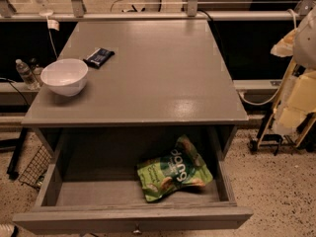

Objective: Pick green rice chip bag from top drawer and place on counter

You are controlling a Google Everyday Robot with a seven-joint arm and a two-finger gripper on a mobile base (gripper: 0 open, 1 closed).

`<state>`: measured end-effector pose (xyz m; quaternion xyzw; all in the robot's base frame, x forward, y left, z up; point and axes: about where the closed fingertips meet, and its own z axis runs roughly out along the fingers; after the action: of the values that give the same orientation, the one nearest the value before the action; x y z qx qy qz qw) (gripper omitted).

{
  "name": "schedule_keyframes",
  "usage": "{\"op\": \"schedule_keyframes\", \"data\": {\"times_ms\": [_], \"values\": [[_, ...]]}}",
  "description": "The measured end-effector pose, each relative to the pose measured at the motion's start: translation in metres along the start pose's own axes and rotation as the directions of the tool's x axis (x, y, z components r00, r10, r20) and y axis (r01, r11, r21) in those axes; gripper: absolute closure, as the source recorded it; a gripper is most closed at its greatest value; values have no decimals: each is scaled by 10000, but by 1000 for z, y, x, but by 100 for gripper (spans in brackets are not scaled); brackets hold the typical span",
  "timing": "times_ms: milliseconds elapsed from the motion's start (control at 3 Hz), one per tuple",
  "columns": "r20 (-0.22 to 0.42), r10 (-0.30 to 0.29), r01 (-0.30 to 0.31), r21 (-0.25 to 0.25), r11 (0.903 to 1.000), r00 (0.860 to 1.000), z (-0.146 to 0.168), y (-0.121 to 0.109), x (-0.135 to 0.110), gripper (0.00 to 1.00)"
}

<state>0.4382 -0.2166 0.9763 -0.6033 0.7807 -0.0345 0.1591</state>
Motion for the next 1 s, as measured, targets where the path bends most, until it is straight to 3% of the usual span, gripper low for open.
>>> {"op": "schedule_keyframes", "data": {"times_ms": [333,667,1000], "values": [[1,0,0,2,10000,10000,0,0,0,0],[657,698,-693,-108,9975,9954,21,32,-6,0],[992,1161,-1120,-455,9927,9883,63,74,-17,0]]}}
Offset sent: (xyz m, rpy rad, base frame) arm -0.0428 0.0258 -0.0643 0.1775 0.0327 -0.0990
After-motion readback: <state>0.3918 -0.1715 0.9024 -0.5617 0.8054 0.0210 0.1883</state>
